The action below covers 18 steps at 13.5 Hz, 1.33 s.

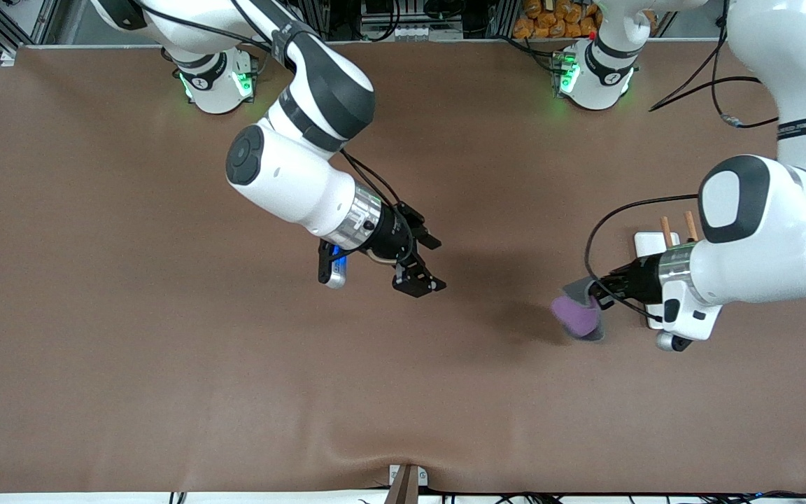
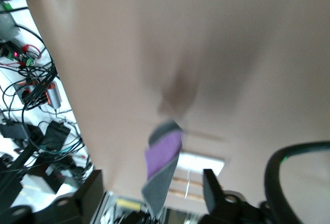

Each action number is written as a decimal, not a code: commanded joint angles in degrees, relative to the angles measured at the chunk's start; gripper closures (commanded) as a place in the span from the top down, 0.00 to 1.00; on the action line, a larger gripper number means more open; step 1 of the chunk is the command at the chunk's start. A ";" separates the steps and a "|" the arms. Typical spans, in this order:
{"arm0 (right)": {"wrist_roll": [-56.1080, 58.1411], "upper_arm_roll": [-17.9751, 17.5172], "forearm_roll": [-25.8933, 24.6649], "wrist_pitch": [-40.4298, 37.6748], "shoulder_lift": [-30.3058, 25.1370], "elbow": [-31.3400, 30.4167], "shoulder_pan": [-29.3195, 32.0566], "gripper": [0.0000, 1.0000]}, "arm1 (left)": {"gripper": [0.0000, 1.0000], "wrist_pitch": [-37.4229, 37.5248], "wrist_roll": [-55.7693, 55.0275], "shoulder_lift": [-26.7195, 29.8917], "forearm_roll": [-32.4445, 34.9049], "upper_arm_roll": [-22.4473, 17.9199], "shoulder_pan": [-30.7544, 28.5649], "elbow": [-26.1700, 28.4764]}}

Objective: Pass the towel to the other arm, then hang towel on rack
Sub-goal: 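Carry the towel to the dowel rack with the left gripper while the right gripper withdraws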

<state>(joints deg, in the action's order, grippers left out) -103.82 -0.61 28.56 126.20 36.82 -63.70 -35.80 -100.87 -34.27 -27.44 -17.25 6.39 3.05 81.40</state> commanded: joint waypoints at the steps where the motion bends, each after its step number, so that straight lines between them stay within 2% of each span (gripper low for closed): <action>1: 0.55 -0.45 -10.33 -5.33 -3.60 -0.90 0.56 1.00 | 0.00 2.52 8.13 0.54 4.85 0.21 -3.39 1.82; 4: 0.46 -0.27 -12.03 -11.84 -5.61 -0.81 2.48 1.00 | 0.00 3.83 18.59 0.54 4.95 0.21 -8.57 4.11; 6: 2.81 -0.79 -17.89 -13.43 -7.63 -0.72 2.67 1.00 | 0.00 5.06 25.97 0.54 4.95 0.21 -12.52 5.08; 7: 6.92 -0.88 -18.53 -15.00 -8.77 -0.81 2.84 1.00 | 0.00 6.20 29.40 0.54 4.95 0.29 -14.63 5.17; 9: 19.66 -0.27 -19.24 -24.12 -9.40 -0.63 3.19 1.00 | 0.00 10.68 34.78 1.50 4.86 0.38 -18.25 4.82; 13: 43.55 -0.36 -18.97 -39.85 -13.53 -0.72 10.57 1.00 | 0.00 14.65 40.57 3.18 4.86 0.30 -22.37 4.73; 18: 78.98 -0.01 -19.59 -47.61 -17.48 -0.63 22.86 1.00 | 0.00 12.90 45.15 1.86 5.39 0.03 -26.33 4.38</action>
<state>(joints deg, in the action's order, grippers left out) -34.41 0.10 10.04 81.05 21.39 -63.30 -16.53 -87.28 9.00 -25.48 -13.11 6.02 -22.29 85.69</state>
